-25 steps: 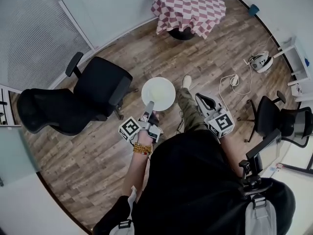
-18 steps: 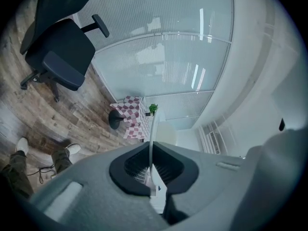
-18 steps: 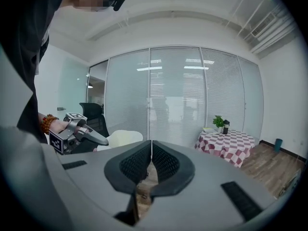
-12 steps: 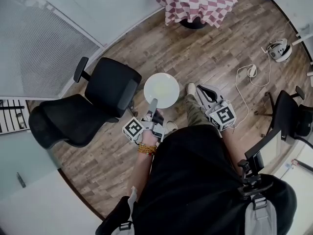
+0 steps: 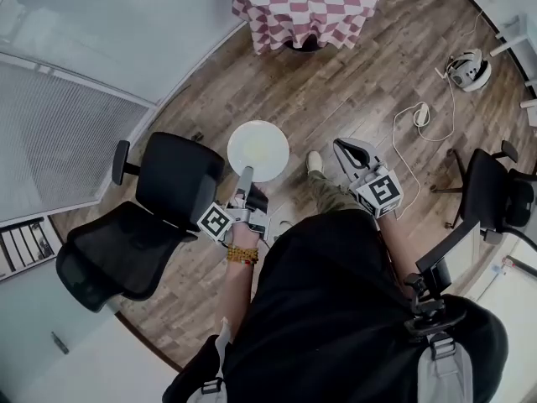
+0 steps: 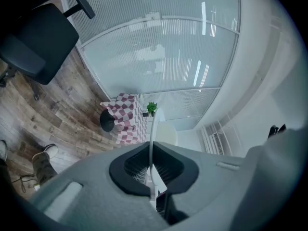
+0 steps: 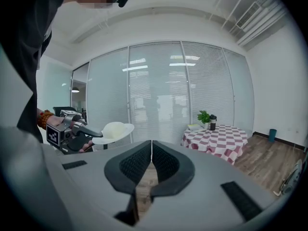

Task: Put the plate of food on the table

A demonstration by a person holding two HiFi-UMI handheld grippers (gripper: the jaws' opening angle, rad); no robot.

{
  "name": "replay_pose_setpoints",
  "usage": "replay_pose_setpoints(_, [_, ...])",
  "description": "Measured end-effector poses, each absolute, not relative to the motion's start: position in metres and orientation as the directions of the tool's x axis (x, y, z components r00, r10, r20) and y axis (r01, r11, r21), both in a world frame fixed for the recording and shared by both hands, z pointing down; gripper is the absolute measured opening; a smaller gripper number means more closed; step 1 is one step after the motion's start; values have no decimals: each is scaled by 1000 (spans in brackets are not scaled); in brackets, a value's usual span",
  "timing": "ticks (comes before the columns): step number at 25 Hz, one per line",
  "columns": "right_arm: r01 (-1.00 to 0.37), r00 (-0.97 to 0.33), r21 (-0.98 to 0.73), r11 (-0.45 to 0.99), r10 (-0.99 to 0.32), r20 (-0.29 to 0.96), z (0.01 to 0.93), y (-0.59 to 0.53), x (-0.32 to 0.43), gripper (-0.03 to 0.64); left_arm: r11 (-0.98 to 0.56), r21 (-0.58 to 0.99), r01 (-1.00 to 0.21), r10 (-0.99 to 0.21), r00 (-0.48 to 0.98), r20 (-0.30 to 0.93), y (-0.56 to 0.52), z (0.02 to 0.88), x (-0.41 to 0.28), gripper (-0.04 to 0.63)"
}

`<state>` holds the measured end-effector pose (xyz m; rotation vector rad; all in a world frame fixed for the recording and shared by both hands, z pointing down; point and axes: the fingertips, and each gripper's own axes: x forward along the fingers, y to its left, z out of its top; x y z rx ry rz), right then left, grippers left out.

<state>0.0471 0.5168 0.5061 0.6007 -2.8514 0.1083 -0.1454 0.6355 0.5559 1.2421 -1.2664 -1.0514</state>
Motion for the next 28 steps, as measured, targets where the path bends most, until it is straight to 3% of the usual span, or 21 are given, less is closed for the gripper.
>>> replay_pose_setpoints(16, [-577,-803,-76,813,-548,235,526,310,120,12,49,986,-161,-992,104,66,437,525,-147,12])
replay_pose_setpoints(28, [-592,-782,-89,801,-544,305,537,268,57,12,40,992,-117,-980,189,61,338,536,-192,12])
